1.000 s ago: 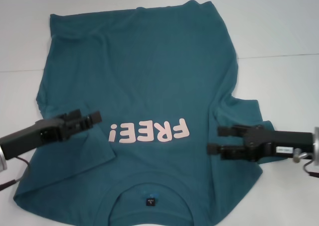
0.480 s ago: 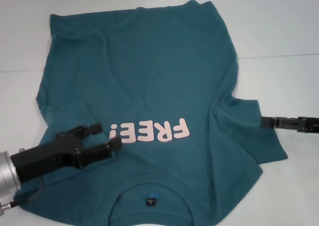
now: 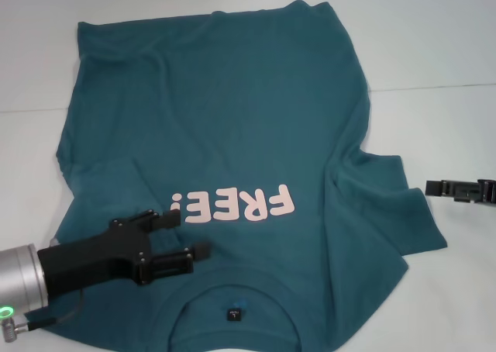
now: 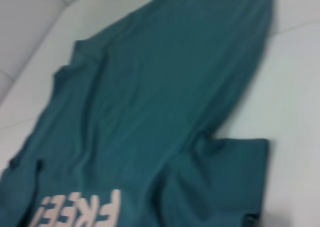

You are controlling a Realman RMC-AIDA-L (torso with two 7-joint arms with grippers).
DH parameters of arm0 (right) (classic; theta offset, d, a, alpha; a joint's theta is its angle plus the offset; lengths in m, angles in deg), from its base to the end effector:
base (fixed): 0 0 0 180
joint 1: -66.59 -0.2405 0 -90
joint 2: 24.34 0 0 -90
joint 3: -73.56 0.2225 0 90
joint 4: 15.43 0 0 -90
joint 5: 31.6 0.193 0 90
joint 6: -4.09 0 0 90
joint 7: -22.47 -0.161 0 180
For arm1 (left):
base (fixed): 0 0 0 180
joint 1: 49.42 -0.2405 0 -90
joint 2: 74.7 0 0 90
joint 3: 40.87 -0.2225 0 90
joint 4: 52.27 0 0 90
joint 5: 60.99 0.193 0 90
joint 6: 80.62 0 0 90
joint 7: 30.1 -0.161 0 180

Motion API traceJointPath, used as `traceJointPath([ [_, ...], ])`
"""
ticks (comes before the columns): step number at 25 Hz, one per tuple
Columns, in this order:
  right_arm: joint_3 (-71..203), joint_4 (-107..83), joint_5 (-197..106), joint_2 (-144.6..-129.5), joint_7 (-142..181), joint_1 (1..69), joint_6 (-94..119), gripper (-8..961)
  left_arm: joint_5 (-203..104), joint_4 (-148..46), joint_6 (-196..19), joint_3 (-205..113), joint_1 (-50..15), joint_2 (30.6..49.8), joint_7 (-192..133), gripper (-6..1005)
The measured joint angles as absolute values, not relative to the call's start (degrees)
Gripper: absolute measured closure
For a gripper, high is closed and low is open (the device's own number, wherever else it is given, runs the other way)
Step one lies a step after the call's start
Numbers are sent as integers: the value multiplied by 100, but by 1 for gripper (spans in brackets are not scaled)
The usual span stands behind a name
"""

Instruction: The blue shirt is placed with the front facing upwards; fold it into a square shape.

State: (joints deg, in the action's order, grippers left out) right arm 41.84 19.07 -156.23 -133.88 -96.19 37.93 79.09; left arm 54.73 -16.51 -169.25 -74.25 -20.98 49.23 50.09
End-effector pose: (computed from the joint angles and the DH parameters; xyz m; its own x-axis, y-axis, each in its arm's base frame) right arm 0.3132 0.3312 0.0694 0.2808 -0.7795 -0.5599 -0.9597 -0.2357 -0.1531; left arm -0.2205 0.2936 -0.0214 0.6750 0.4316 0.5984 0.5830 -0.8091 -0.0741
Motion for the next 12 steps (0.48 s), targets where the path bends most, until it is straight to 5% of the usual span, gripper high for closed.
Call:
traceJointPath([
  [12, 4191, 1857, -15795, -13562, -9682, 3680, 7544, 9, 5477, -1321, -16802, -8066, -2022, 4909, 4922, 94],
])
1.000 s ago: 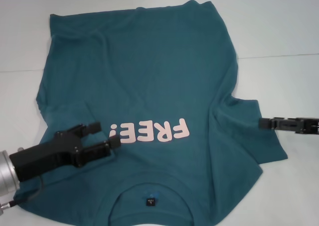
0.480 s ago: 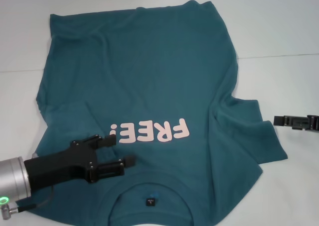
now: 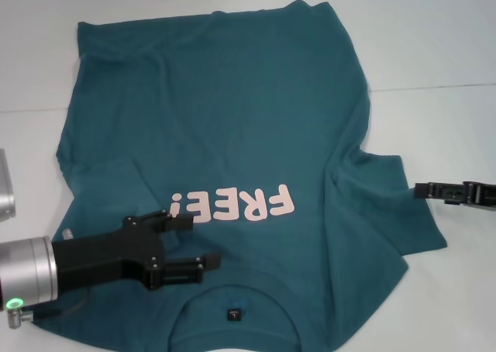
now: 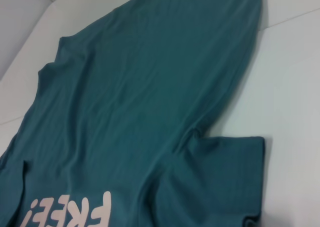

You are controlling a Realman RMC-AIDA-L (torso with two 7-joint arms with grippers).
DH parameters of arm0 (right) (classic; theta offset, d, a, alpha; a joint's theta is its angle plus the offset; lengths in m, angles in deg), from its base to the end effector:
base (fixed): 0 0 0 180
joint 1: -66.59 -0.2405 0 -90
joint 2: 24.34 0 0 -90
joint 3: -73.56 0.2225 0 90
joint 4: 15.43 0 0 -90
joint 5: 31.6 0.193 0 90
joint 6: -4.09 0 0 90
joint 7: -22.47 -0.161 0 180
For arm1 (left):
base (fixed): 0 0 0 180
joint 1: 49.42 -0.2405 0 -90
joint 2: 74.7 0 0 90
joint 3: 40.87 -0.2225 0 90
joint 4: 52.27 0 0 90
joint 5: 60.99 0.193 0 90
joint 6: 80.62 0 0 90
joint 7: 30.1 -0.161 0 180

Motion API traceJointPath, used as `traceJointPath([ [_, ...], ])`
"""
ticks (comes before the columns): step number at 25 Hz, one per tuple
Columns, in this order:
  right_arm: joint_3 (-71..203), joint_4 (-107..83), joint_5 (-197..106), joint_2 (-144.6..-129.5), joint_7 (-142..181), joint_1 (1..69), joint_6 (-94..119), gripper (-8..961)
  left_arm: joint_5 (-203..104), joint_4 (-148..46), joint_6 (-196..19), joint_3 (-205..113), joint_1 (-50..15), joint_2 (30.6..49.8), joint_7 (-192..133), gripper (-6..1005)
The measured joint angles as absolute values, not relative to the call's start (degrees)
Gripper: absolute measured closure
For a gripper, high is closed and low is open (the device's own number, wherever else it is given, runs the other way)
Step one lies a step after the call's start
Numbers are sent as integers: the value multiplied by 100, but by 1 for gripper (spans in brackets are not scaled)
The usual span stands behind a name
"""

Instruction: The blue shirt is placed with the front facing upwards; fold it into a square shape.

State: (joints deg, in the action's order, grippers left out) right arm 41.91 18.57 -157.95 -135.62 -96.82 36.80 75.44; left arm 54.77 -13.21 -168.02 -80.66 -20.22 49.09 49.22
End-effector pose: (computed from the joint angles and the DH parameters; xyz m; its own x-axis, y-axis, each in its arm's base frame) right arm 0.3129 0.3370 0.0568 0.2719 -0.7831 -0.5593 -0.9622 -0.2108 -0.1727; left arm -0.2113 0.2983 -0.0253 0.7706 0.3681 0.5202 0.4866 -0.8670 -0.1073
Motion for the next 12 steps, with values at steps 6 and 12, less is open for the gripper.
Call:
traceJointPath([
  [6, 4170, 1805, -15804, -13738, -9633, 3594, 7237, 8, 5473, -1322, -16725, -8053, -2013, 4907, 4920, 95],
  [12, 4092, 1788, -15864, -13849, -9558, 3549, 6986, 8, 5451, -1328, -16708, -8031, -2030, 4911, 4920, 95],
])
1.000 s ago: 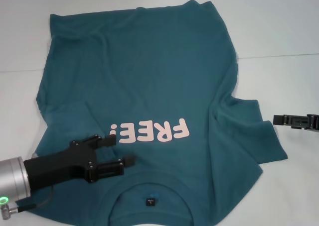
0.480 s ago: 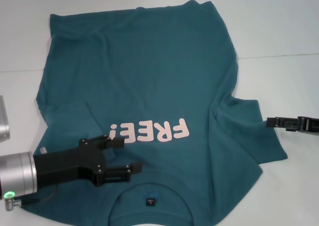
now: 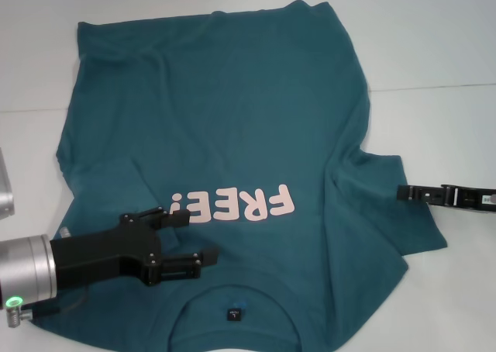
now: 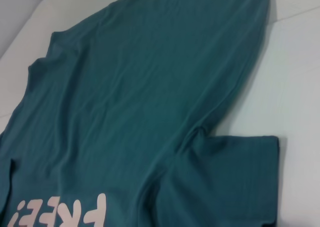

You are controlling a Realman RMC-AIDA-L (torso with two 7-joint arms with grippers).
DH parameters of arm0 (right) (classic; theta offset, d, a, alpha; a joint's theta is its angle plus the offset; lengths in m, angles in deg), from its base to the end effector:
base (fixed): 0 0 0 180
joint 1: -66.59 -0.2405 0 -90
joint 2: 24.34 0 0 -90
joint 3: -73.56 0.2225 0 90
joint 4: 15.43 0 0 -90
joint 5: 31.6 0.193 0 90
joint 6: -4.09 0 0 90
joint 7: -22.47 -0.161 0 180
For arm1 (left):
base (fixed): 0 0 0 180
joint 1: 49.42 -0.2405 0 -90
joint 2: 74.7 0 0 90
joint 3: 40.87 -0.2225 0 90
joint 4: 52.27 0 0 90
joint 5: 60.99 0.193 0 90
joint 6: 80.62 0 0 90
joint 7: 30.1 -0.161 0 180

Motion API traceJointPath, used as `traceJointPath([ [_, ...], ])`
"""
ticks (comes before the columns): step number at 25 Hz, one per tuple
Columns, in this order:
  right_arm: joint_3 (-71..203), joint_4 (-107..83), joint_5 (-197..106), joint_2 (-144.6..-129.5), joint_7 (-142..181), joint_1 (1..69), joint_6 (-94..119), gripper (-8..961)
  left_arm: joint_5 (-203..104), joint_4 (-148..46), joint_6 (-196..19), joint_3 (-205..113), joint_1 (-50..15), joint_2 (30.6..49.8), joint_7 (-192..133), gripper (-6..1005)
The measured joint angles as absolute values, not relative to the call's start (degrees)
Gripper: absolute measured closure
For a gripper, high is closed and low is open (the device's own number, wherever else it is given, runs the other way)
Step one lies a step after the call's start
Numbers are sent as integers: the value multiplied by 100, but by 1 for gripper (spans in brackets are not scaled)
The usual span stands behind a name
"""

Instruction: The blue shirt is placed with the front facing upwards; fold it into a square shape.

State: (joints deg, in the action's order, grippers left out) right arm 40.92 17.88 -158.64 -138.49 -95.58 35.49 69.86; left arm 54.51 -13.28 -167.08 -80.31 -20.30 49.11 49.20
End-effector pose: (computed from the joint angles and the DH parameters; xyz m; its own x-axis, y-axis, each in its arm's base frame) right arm 0.3090 0.3447 0.0359 0.2926 -0.7752 -0.5599 -0.9551 -0.2089 -0.2099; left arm -0.2132 0.3007 -0.0244 0.7663 0.3699 0.5252 0.4985 -0.8581 -0.1229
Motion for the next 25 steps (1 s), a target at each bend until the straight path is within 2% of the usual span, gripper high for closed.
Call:
traceJointPath([
  [10, 3950, 1788, -15870, -13937, -9557, 3474, 6880, 9, 5432, -1343, -16710, -8029, -2055, 4914, 4936, 95],
  [14, 3888, 1788, -15869, -13938, -9576, 3479, 6925, 9, 5432, -1343, -16711, -8025, -2063, 4914, 4955, 95],
  [20, 3913, 1791, -15858, -13884, -9638, 3538, 6970, 65, 5431, -1343, -16712, -8024, -2068, 4917, 4974, 95],
  [25, 3885, 1788, -15906, -13861, -9645, 3561, 7043, 320, 5424, -1343, -16711, -8016, -2068, 4923, 4977, 94],
])
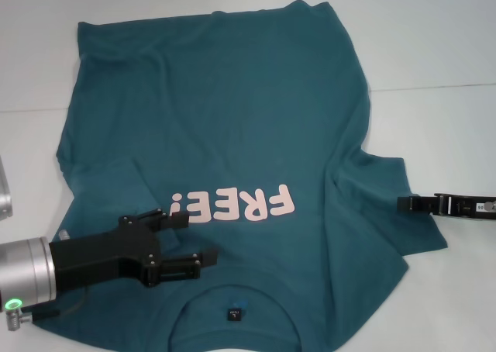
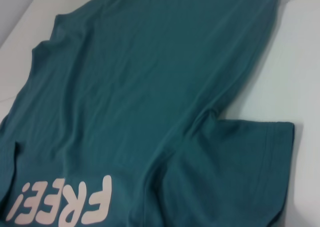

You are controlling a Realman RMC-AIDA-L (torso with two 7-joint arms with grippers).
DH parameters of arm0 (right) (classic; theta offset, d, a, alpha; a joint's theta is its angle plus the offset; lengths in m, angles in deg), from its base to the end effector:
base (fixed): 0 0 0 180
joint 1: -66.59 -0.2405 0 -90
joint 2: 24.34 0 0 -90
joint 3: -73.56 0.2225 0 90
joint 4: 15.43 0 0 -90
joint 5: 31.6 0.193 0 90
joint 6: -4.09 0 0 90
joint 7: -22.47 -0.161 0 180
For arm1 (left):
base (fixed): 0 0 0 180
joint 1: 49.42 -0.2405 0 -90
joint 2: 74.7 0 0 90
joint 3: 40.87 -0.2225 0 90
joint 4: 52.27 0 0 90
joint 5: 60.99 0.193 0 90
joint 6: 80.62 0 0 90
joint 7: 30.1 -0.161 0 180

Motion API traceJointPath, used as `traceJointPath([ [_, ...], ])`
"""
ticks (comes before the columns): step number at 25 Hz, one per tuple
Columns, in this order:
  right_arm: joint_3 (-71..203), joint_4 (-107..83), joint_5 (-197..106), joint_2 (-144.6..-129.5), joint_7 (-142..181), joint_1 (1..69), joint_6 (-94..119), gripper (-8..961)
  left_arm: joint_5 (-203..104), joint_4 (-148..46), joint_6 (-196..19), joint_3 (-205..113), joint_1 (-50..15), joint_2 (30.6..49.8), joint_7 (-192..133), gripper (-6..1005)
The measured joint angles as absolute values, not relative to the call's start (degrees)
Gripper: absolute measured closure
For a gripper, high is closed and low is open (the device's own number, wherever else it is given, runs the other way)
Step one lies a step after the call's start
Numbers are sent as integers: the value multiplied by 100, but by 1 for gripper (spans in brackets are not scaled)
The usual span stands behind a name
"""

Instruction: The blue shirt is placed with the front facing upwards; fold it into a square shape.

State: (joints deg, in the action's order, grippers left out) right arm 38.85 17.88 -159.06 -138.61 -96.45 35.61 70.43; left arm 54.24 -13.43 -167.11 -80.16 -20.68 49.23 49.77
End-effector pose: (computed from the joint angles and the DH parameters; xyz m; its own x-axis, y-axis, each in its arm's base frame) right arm 0.3074 0.3410 0.0294 0.2987 -0.7961 -0.5263 -0.9531 -0.2208 -0.2069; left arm -0.2144 0.2992 -0.0248 0.7534 0.3846 0.5333 0.5150 -0.8495 -0.1149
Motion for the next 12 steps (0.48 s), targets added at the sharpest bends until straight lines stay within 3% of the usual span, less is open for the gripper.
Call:
traceJointPath([
  [12, 3923, 1790, -15937, -13859, -9621, 3551, 7014, 724, 5423, -1361, -16702, -8015, -2068, 4923, 4980, 97],
])
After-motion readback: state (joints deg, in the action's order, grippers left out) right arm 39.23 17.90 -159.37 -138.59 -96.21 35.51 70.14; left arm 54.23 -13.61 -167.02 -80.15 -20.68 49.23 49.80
